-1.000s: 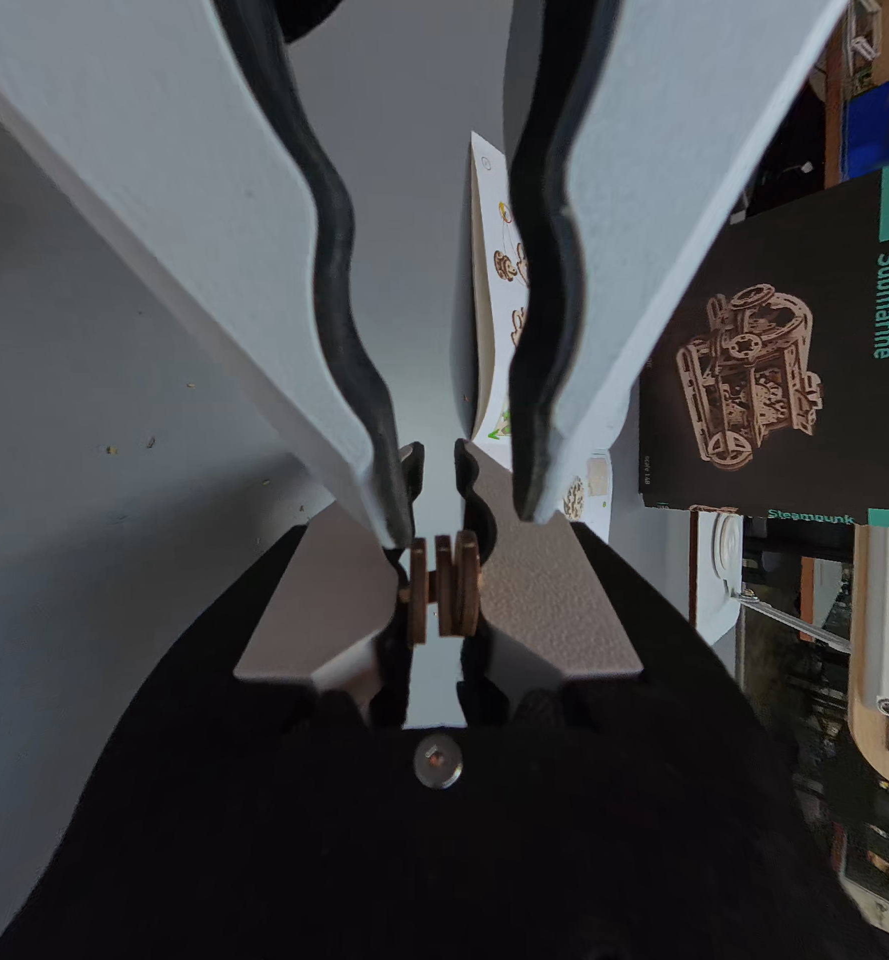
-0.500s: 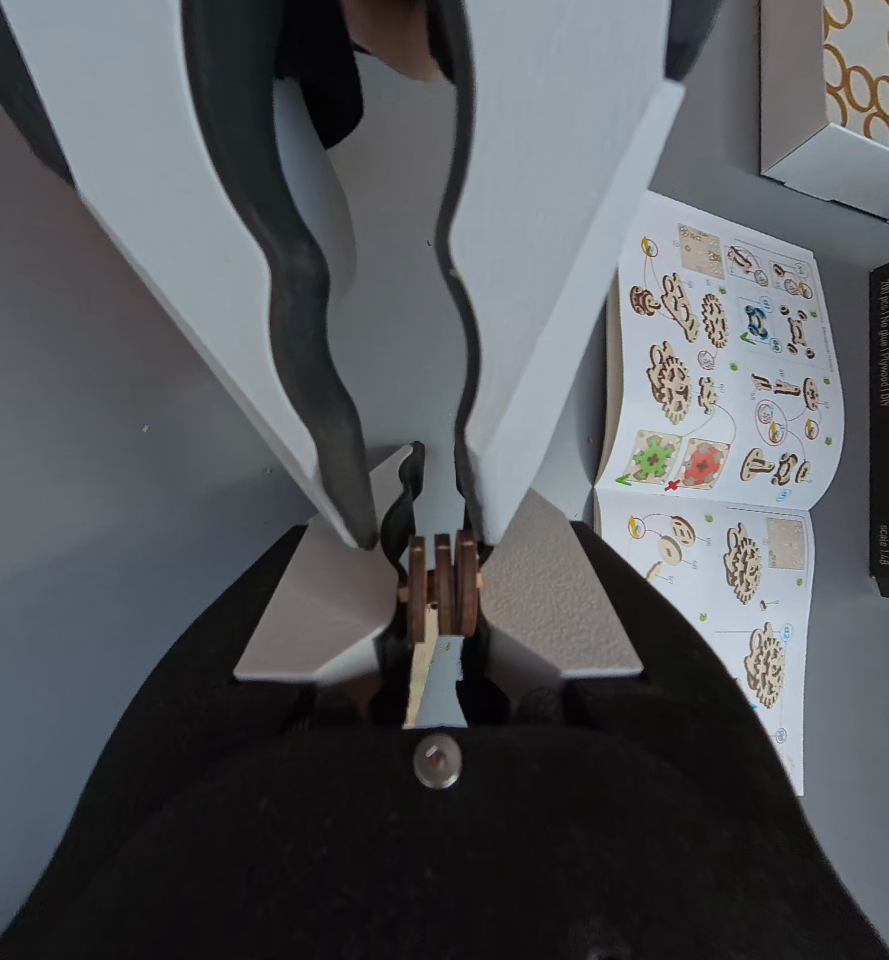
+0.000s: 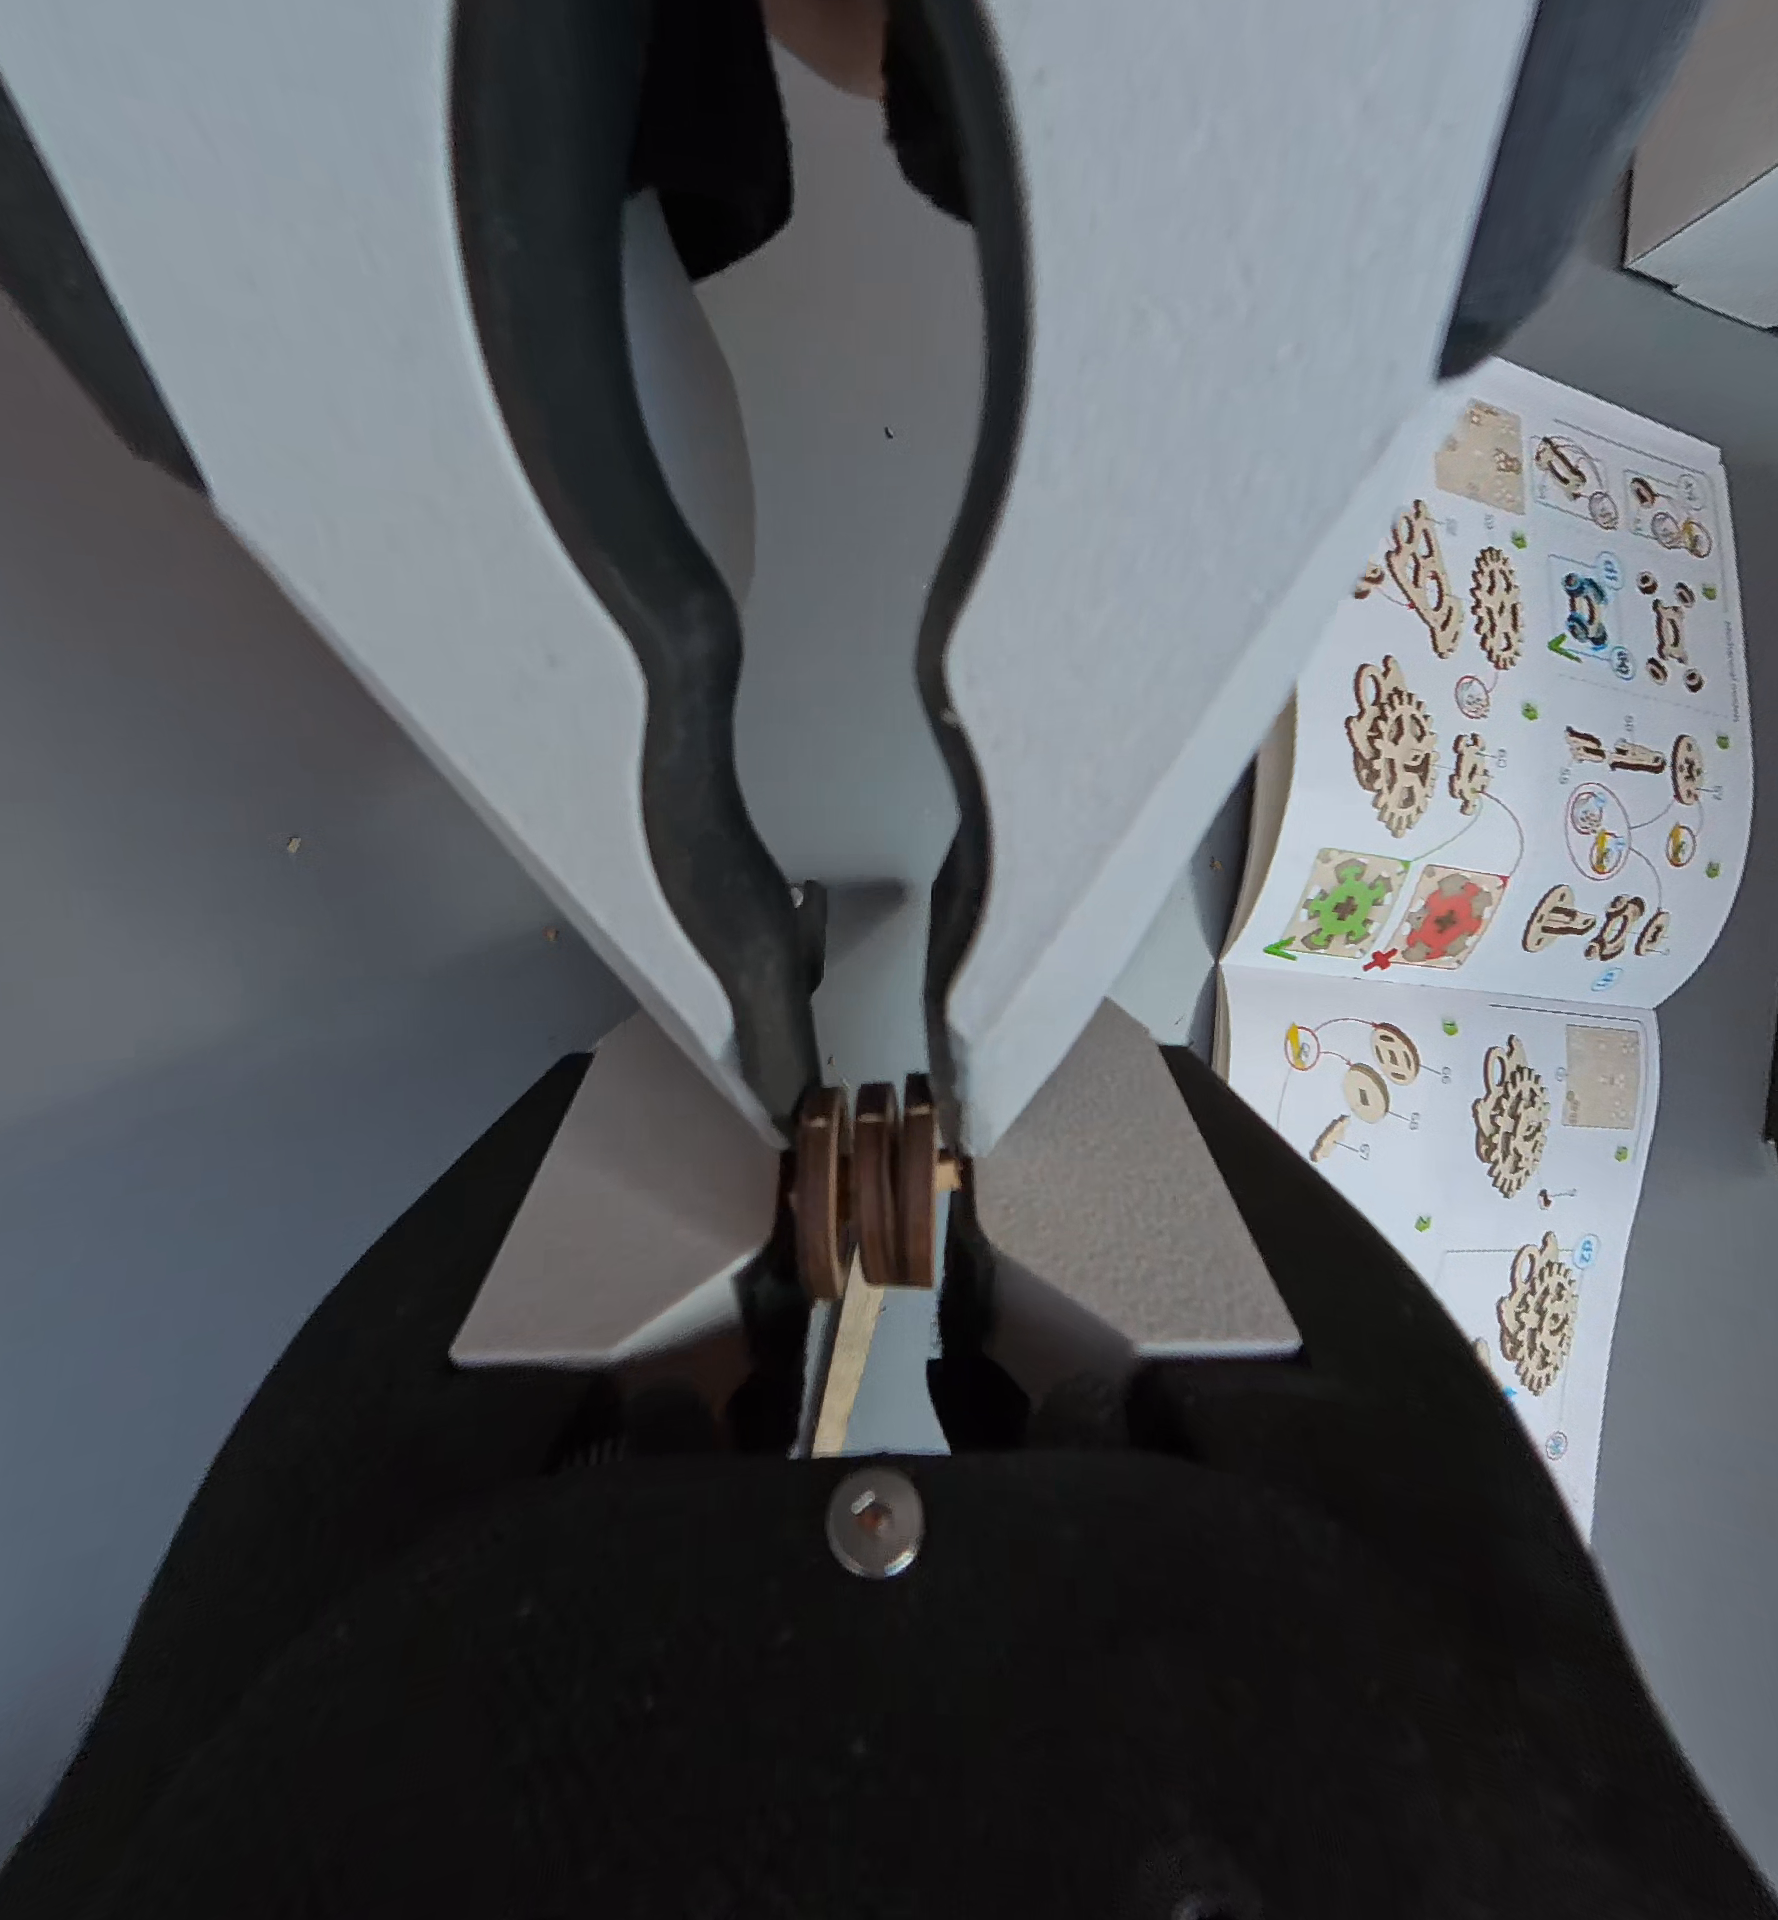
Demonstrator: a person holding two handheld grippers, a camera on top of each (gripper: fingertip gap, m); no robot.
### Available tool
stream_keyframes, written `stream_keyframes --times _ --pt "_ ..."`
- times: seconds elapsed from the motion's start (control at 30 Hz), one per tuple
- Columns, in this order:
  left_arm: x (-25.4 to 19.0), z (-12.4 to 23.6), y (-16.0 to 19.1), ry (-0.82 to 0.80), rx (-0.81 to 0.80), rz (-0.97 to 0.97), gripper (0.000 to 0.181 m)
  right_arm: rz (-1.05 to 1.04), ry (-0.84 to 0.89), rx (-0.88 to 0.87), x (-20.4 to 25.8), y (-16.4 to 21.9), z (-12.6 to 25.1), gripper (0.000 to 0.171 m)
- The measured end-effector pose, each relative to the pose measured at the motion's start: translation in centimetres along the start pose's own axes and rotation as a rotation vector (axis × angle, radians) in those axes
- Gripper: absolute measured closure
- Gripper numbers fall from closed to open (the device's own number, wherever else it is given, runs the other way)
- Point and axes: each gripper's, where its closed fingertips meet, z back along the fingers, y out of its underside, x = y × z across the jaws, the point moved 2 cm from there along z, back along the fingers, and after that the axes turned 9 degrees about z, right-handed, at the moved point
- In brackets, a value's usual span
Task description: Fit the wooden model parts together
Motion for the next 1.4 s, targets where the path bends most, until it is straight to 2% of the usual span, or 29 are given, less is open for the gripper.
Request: stream_keyframes --times 0.17,0.27,0.37,0.77,0.93,1.1,1.4 --pt "-0.3 0.2 0.0 0.013 0.005 -0.027 0.171 0.015 -0.014 0.020 0.4 0.0 0.1 0.155" --pt "-0.4 0.1 0.0 0.004 0.009 -0.054 0.171 0.015 -0.010 0.034 0.3 0.2 0.3 0.149" --pt "-0.5 0.1 0.0 0.004 0.018 -0.067 0.171 0.025 -0.017 0.044 0.6 0.2 0.3 0.159" --pt "-0.6 0.2 0.2 0.032 0.027 -0.049 0.171 0.015 0.029 0.089 0.5 0.5 0.1 0.164" --pt "-0.9 0.5 -0.3 0.069 -0.007 -0.036 0.172 0.001 -0.053 0.013 1.4 -0.4 0.5 0.159" --pt "-1.0 0.4 0.1 0.059 0.012 -0.076 0.172 0.102 0.083 0.040 0.0 0.4 1.3 0.152" --pt "-1.0 0.1 0.5 0.053 0.034 -0.083 0.171 0.117 0.080 0.052 0.5 0.2 1.2 0.149"
